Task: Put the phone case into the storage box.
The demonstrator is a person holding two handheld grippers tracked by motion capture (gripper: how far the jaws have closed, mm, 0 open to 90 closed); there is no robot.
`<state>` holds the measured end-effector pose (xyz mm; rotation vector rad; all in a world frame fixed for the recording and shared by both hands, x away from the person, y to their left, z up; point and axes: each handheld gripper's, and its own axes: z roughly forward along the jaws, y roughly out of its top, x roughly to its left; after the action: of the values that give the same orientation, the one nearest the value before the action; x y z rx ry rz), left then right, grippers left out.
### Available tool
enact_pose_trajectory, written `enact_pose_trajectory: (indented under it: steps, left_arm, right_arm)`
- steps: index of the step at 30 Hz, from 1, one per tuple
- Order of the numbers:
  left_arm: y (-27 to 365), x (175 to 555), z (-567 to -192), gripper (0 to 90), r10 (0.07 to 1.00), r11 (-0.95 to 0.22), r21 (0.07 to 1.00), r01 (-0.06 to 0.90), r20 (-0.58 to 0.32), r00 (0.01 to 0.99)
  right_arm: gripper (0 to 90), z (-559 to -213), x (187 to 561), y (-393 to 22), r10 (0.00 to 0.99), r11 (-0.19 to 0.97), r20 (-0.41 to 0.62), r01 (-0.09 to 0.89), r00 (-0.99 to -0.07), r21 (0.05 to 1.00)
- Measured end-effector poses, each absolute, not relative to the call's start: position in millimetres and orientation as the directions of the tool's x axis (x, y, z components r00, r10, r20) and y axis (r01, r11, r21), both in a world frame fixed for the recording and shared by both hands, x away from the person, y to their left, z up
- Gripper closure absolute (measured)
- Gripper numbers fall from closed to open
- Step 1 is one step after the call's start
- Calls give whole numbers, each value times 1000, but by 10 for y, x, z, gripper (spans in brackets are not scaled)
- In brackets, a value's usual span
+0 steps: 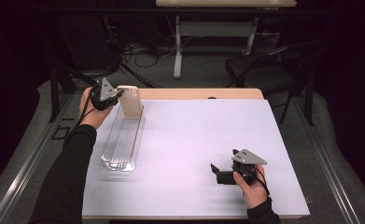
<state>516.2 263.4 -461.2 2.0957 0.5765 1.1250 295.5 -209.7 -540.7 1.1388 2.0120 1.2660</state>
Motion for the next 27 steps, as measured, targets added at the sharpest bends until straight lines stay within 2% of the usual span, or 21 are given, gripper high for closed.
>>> enact_pose_trajectory:
  steps: [4, 13, 27]
  left_arm:
    - [2638, 5166, -4608, 536, 666, -658, 750, 61, 543, 512]
    - [2658, 5165, -4596, 465, 682, -643, 763, 67, 530, 504]
    - [2664, 5160, -4585, 443, 689, -632, 771, 70, 519, 505]
  right_arm:
    - [0, -5410, 2956, -2099, 850, 221, 18, 385, -527, 896]
    - [0, -5409, 2957, -2101, 851, 219, 18, 385, -525, 897]
    - [0, -5409, 2957, -2100, 850, 216, 21, 386, -526, 897]
